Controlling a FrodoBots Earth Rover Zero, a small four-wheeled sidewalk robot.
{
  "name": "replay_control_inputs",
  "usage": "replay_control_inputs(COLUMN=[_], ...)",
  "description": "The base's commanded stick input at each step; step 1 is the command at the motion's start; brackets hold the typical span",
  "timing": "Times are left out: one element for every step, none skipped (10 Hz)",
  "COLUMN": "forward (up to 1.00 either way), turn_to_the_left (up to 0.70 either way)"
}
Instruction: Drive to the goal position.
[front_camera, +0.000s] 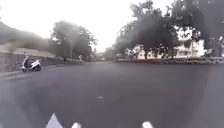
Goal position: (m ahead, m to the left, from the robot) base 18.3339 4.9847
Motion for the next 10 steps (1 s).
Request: replay_control_inputs(forward=[0.7,0.7,0.7,0.7,0.7,0.7,0.7,0.7,0.7,0.7], turn_to_the_left=[0.0,0.0,0.0,0.0,0.0,0.0,0.0,0.0,0.0,0.0])
